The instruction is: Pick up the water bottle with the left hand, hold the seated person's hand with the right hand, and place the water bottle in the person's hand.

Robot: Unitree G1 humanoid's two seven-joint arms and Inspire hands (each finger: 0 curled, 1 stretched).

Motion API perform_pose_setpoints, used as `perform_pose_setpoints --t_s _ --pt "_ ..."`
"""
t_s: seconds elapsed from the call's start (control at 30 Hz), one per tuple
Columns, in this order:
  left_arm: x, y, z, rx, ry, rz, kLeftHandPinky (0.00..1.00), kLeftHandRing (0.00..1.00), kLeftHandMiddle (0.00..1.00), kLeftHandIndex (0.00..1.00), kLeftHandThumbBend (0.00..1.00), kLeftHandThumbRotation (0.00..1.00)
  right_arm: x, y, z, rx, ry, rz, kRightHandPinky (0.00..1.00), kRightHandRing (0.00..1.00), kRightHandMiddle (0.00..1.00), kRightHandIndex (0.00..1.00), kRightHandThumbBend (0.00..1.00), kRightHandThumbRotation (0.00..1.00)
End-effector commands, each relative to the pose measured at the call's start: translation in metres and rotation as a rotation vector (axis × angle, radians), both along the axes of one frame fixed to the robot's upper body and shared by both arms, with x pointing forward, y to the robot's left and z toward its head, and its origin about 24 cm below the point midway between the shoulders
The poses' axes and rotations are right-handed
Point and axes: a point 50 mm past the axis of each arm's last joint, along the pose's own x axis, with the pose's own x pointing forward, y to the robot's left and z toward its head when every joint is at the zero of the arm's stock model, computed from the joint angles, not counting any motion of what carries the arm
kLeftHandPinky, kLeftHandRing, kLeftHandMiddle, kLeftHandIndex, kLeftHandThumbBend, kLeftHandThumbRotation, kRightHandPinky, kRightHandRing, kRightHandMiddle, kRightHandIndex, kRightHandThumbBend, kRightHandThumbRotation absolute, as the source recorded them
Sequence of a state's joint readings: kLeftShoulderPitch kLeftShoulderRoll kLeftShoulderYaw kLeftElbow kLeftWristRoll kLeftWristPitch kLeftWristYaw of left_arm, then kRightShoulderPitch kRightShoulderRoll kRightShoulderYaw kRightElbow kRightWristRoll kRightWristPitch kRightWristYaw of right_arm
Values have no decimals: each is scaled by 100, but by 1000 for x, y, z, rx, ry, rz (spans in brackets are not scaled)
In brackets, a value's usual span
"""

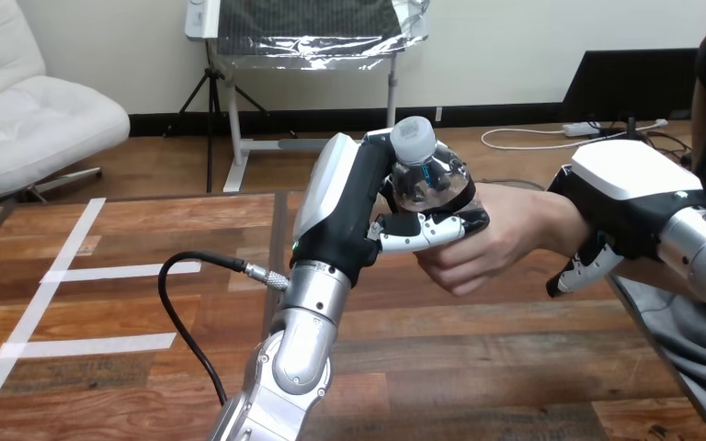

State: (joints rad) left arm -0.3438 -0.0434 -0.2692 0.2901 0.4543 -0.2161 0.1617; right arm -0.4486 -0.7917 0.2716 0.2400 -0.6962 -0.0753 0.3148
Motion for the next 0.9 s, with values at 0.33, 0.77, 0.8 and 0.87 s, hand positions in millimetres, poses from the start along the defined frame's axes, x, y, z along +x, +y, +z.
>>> perform_pose_setpoints --t_s 0.33,0.77,0.8,0.87 --pt "1 -25 28 104 -122 -108 41 47 53 62 57 13 4 0 38 -42 -154 29 52 62 68 68 88 5" --pt "0 -22 27 204 -140 -82 67 76 80 89 77 48 4 -4 32 -9 -152 58 64 75 80 80 90 6" --pt "0 -22 27 207 -141 -80 68 77 81 90 77 49 4 -4 32 -9 -151 58 64 76 81 81 90 7" --pt "0 -22 27 211 -141 -78 70 78 83 91 78 52 3 -4 31 -11 -150 58 65 77 82 82 90 7"
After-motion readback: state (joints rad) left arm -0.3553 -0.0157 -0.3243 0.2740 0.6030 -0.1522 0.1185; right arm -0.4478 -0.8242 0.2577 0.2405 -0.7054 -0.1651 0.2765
